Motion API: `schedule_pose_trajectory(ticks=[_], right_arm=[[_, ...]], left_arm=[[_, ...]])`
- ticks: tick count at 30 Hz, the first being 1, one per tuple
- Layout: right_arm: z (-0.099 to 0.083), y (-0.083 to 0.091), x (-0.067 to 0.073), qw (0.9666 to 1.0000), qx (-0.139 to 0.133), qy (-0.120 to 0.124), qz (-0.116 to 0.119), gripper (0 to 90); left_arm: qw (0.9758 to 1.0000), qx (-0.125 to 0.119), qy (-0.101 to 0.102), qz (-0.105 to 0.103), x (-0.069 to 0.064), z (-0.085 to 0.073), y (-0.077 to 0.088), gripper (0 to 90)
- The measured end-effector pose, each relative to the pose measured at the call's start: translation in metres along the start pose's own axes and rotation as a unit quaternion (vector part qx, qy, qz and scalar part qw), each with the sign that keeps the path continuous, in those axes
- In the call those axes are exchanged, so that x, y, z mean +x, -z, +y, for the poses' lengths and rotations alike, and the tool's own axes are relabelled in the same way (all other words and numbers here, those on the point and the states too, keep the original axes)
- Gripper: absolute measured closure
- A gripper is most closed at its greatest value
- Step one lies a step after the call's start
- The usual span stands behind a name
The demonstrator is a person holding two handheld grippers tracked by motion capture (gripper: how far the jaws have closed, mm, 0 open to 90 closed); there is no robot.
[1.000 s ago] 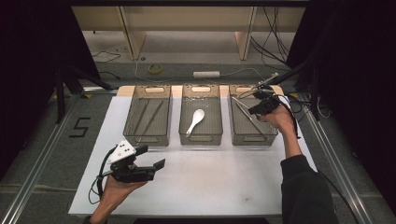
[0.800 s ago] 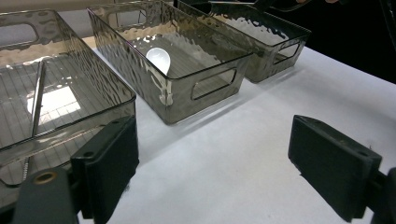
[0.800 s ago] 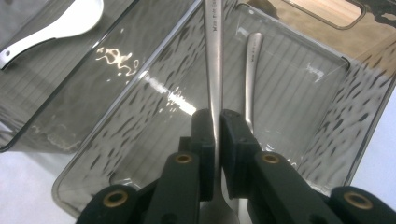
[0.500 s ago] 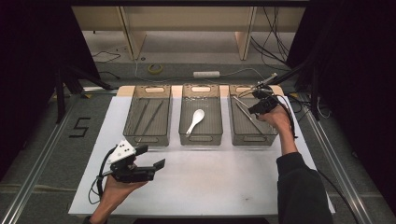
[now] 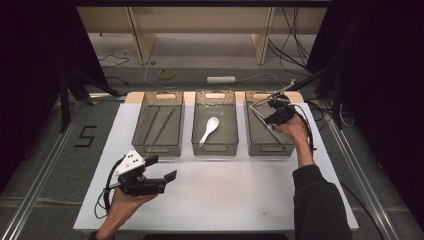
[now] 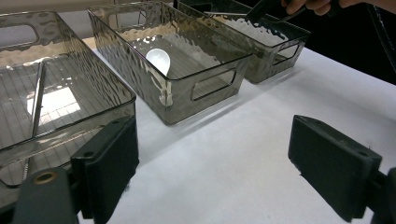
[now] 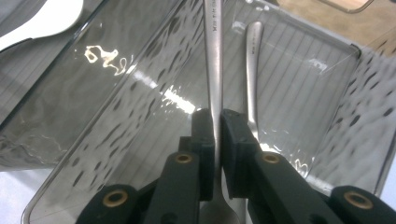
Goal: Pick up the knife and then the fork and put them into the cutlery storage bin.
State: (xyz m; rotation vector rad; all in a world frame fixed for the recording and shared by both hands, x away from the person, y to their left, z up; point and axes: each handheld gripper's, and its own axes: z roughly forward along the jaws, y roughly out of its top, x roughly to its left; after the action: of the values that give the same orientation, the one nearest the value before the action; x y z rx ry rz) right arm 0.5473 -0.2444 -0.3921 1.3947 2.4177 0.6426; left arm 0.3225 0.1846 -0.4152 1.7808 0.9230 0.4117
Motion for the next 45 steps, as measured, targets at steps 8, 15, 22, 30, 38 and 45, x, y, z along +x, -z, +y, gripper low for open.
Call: schedule_pose_trajectory(ticks=[8,15,22,30,38,45], right_arm=[[-0.004,-0.008,0.001,1.0000,0.004,-0.004,-0.001,84.8],[-0.005,-0.013,0.003,1.0000,0.005,-0.007,-0.002,84.7],[-0.010,-0.019,0.002,0.9997,0.008,-0.022,0.007,83.7],[-0.006,-0.009,0.003,0.9994,-0.016,-0.031,0.008,68.5],[-0.008,-0.005,0.006,0.9992,-0.025,-0.025,0.019,63.5],[-0.009,0.000,0.009,0.9983,-0.040,-0.031,0.029,49.6]], left_arm=[[1.0000,-0.003,0.000,0.001,0.000,0.000,0.000,15.6],[1.0000,-0.004,0.000,0.001,0.000,0.000,0.000,15.5],[1.0000,-0.003,0.000,0.000,0.000,0.000,0.000,15.6],[1.0000,-0.002,0.000,0.000,0.000,0.000,0.000,15.6],[1.0000,-0.001,0.000,0.000,0.000,0.000,0.000,15.5],[1.0000,-0.001,0.000,0.000,0.000,0.000,0.000,15.5]])
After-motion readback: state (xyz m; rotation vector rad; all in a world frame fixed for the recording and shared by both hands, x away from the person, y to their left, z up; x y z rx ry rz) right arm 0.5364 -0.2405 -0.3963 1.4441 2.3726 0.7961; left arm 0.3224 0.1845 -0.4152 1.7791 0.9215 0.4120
